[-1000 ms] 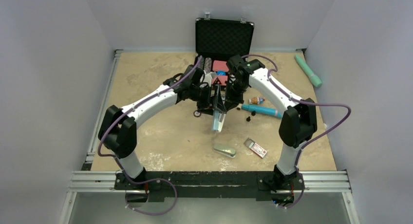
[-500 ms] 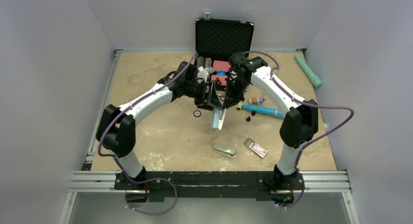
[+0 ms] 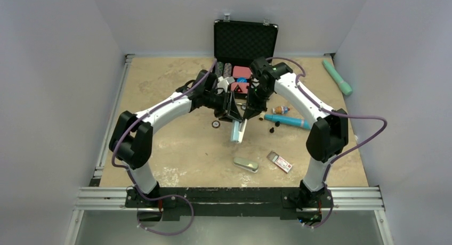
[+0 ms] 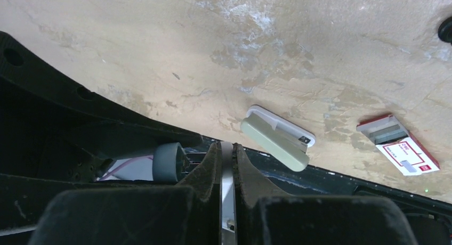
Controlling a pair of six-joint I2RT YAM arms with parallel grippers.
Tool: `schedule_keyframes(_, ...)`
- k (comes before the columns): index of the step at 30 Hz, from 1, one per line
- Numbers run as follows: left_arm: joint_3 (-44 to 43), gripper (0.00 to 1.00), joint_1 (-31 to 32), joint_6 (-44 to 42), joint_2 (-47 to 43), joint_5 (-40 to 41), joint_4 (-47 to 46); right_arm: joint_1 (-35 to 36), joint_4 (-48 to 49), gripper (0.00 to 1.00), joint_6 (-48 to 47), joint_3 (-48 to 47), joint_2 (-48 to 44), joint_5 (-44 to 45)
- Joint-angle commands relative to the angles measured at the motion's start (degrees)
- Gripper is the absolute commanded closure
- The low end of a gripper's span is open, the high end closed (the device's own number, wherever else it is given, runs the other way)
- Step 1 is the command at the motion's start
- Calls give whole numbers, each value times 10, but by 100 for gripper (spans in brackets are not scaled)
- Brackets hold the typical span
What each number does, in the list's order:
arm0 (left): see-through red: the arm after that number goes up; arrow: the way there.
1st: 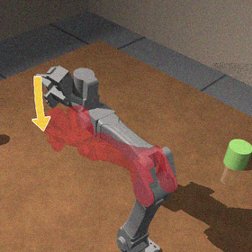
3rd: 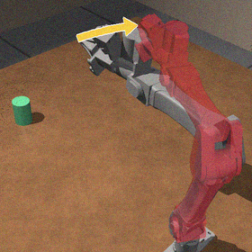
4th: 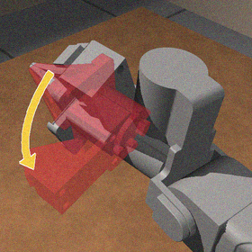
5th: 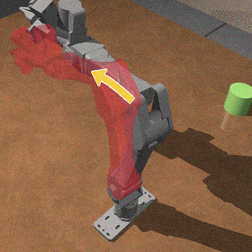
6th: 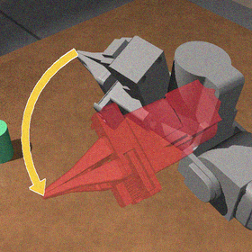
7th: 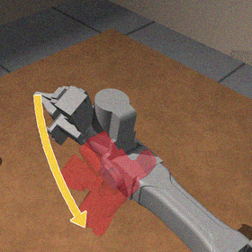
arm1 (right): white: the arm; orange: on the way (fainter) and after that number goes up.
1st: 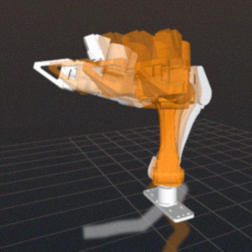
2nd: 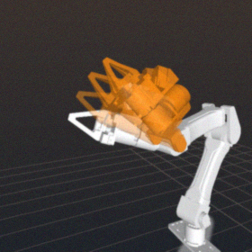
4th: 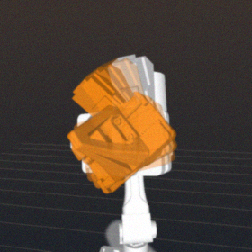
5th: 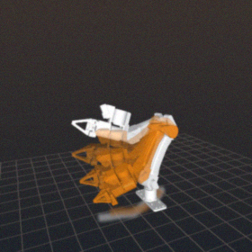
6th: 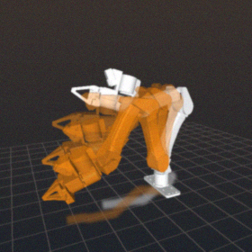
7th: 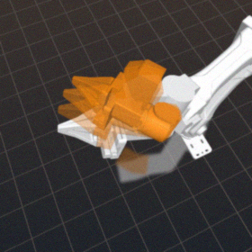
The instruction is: Unload the staples from the stapler
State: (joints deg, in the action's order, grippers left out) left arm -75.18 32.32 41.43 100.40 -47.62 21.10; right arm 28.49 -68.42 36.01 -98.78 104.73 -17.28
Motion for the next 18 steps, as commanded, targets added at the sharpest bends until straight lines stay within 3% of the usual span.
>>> schedule_keyframes(1, 24, 100, 5, 43, -19, 37, 19, 0, 15, 100, 52, 37, -17, 9)
schedule_keyframes(8, 129, 100, -10, 190, -72, 129, 37, -100, 17, 100, 157, 181, -61, 40)
schedule_keyframes(14, 142, 100, -19, 258, -83, 142, 75, -123, 12, 100, 184, 182, -66, 55)
schedule_keyframes(18, 183, 100, -33, 361, -87, 128, 60, -128, 12, 100, 205, 215, -70, 34)
